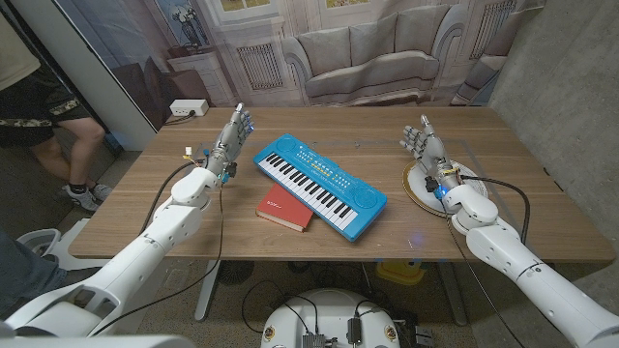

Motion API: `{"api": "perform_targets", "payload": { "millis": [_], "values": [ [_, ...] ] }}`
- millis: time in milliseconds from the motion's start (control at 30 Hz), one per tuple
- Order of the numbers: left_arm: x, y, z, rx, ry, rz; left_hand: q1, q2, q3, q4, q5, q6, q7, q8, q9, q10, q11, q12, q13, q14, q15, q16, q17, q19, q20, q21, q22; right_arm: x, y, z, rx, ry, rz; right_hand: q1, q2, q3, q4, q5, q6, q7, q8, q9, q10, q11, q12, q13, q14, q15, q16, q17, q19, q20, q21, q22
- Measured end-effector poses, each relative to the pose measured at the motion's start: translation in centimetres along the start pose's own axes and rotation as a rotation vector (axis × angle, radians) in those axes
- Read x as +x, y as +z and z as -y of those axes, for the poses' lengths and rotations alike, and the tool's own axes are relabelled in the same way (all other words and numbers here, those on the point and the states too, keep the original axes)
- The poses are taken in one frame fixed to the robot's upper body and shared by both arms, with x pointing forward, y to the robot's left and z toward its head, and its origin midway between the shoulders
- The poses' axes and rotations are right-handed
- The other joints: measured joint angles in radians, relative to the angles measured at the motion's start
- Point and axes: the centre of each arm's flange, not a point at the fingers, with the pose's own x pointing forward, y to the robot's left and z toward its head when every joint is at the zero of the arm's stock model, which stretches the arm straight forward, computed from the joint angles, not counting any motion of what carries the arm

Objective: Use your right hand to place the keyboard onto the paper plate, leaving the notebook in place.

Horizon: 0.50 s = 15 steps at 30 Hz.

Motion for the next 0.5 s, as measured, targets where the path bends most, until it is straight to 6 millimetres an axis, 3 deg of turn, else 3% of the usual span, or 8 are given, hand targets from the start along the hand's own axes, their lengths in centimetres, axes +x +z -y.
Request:
{"api": "perform_targets", "payload": {
  "millis": [500],
  "values": [
    [-0.2,-0.3,-0.4,0.002,-0.004,0.001,0.004,0.004,-0.004,-0.004,0.000,0.005,-0.005,0.000,0.000,0.005,-0.005,0.007,0.000,0.005,-0.005,0.000,0.000,0.000,0.000,0.000,0.000,-1.7,0.8,-0.5,-0.024,-0.007,0.006,0.004,0.004,0.000,-0.008,-0.008,0.009,0.002,0.000,0.000,0.015,0.004,0.004,0.000,0.018,-0.007,0.010,0.000,0.030,-0.002,-0.006,0.000]
  ]
}}
